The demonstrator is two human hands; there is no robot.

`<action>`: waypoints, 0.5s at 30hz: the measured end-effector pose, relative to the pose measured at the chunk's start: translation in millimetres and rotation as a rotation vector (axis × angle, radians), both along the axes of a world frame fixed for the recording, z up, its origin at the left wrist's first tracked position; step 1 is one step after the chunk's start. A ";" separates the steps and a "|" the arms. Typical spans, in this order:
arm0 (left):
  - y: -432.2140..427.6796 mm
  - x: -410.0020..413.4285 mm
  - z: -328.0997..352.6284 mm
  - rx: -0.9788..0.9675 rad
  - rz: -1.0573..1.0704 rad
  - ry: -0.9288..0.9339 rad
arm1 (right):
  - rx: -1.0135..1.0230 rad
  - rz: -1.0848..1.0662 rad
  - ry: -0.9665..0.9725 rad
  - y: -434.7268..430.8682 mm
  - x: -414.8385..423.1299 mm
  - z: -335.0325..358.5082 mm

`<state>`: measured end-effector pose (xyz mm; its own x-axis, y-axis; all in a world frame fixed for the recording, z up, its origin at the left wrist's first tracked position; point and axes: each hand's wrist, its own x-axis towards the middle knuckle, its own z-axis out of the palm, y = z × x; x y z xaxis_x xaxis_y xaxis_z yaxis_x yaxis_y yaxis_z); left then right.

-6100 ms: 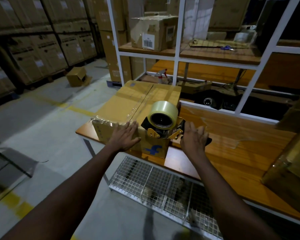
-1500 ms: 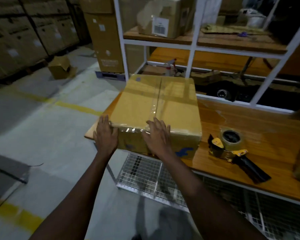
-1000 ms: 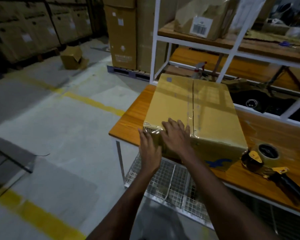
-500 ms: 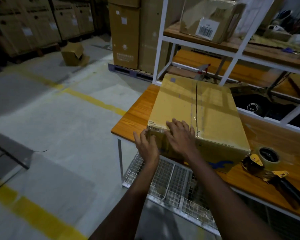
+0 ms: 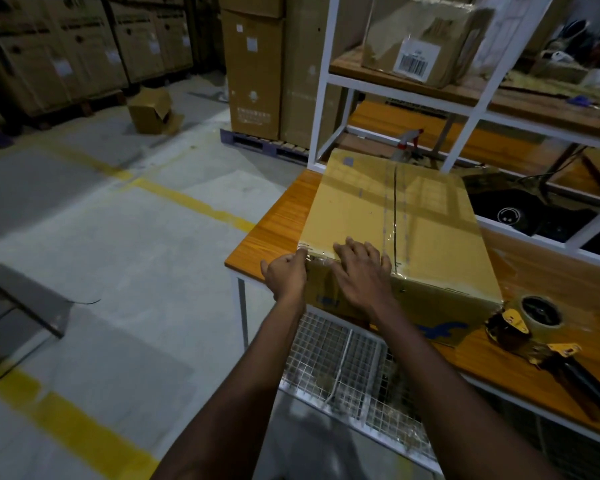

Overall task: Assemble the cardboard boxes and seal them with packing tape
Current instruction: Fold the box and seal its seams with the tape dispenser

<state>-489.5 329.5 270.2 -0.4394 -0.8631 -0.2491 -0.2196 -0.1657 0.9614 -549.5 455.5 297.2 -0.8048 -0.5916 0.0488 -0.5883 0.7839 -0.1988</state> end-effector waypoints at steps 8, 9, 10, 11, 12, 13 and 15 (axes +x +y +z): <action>1.1 12.5 -11.1 -0.568 -0.060 -0.103 | 0.024 0.066 0.199 -4.0 -9.1 6.3; 0.0 12.2 -15.9 -0.657 -0.070 -0.091 | 0.046 0.102 0.263 -6.9 -11.8 8.7; -1.7 12.2 -19.9 -0.722 -0.088 -0.075 | 0.061 0.140 0.324 -9.3 -15.2 10.5; -4.8 11.9 -23.7 -0.771 -0.108 -0.060 | 0.072 0.172 0.372 -11.3 -19.3 11.0; -9.2 12.4 -28.0 -0.816 -0.122 -0.046 | 0.085 0.200 0.414 -12.6 -21.8 10.9; -14.9 13.5 -31.4 -0.860 -0.125 -0.046 | 0.103 0.222 0.447 -13.4 -23.4 9.4; -28.6 14.0 -35.7 -0.927 -0.122 -0.069 | 0.116 0.252 0.494 -13.3 -25.9 2.0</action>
